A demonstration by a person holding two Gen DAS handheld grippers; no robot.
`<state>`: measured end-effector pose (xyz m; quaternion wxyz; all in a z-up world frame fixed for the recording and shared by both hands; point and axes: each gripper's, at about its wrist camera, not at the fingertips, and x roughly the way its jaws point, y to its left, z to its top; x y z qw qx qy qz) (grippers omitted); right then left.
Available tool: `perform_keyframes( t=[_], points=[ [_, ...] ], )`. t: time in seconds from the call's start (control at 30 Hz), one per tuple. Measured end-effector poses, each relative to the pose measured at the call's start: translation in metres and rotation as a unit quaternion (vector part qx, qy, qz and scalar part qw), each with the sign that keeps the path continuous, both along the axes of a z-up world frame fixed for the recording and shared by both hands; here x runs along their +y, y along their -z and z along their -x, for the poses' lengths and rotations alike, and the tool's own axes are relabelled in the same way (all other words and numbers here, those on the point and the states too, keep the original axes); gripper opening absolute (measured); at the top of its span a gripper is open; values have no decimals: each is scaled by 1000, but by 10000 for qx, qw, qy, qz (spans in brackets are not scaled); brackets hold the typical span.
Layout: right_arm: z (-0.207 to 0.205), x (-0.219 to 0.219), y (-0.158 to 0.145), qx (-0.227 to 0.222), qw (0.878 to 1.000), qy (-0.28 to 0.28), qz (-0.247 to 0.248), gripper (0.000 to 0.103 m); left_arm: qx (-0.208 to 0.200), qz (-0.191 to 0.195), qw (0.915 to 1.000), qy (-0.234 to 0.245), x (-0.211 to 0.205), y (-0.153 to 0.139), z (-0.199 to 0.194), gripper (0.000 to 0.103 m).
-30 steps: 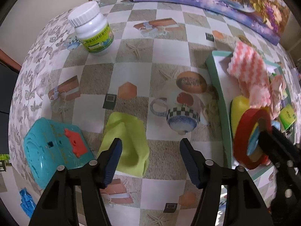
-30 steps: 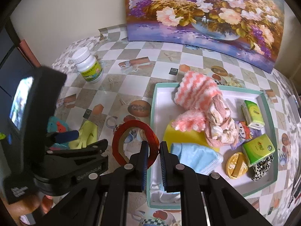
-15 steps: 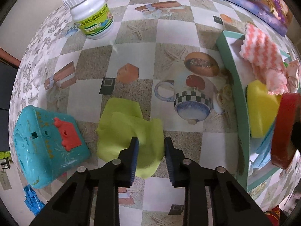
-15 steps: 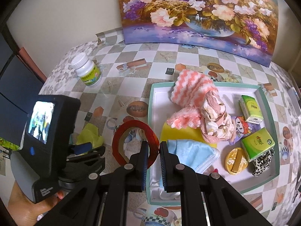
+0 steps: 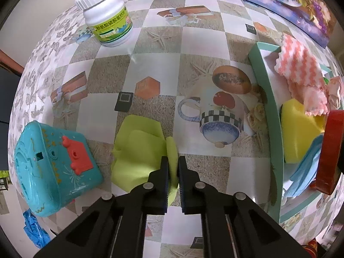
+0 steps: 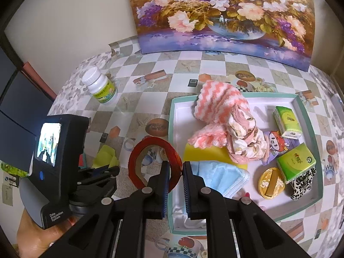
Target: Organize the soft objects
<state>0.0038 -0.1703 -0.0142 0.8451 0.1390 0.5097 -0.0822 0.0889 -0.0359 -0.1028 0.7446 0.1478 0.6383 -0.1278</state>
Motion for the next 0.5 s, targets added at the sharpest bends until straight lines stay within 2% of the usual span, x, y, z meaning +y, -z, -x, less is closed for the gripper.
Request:
perform_keyframes(
  t=[0.2,0.5],
  points=[
    [3,-8,-2,-47,9999,35,-94,13,-103,91,9998,-121,1,-16,-3,7],
    [9,-28,-15,-243,9993,213,-177,13,-507,507,9971,-249,-2,-55,-7,7]
  ],
)
